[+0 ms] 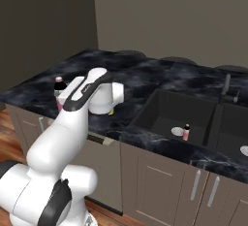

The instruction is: Place the large bottle from the dining counter next to the other large bottle outside the sink, and place the small bottle from the dining counter next to the other small bottle inside the sink.

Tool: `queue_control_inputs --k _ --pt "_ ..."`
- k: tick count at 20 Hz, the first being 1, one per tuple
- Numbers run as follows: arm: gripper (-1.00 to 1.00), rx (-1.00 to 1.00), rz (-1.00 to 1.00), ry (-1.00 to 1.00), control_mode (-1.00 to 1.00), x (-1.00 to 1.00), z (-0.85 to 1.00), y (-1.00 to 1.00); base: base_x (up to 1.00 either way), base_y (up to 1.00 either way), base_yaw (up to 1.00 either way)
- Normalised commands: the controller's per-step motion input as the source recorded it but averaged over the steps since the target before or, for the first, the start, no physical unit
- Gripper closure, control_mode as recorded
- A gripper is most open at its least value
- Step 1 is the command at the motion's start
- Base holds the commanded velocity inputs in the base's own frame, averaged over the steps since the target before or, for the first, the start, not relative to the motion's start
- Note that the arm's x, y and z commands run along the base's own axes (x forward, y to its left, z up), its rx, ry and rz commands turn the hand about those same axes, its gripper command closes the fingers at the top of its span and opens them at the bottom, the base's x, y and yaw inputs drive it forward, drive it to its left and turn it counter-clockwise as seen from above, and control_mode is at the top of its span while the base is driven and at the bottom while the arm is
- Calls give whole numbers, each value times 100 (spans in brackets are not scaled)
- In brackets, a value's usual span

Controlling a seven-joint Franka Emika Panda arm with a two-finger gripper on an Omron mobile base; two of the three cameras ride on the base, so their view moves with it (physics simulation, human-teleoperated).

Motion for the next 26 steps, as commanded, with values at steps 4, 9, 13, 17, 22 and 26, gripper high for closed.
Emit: queue_control_inputs --k 4,9,13,17,22,26 --pt "100 0 0 0 100 0 0 0 2 0 0" --pt "100 1 1 -3 -100 0 -3 -16 0 0 0" --pt "100 2 0 -6 -100 0 -2 -34 0 0 0" --pt "100 0 0 -5 -100 0 -3 -33 0 0 0" --pt "100 -1 0 0 -100 0 -11 -34 0 0 0" --pt "100 -1 0 0 -100 0 -11 -34 0 0 0"
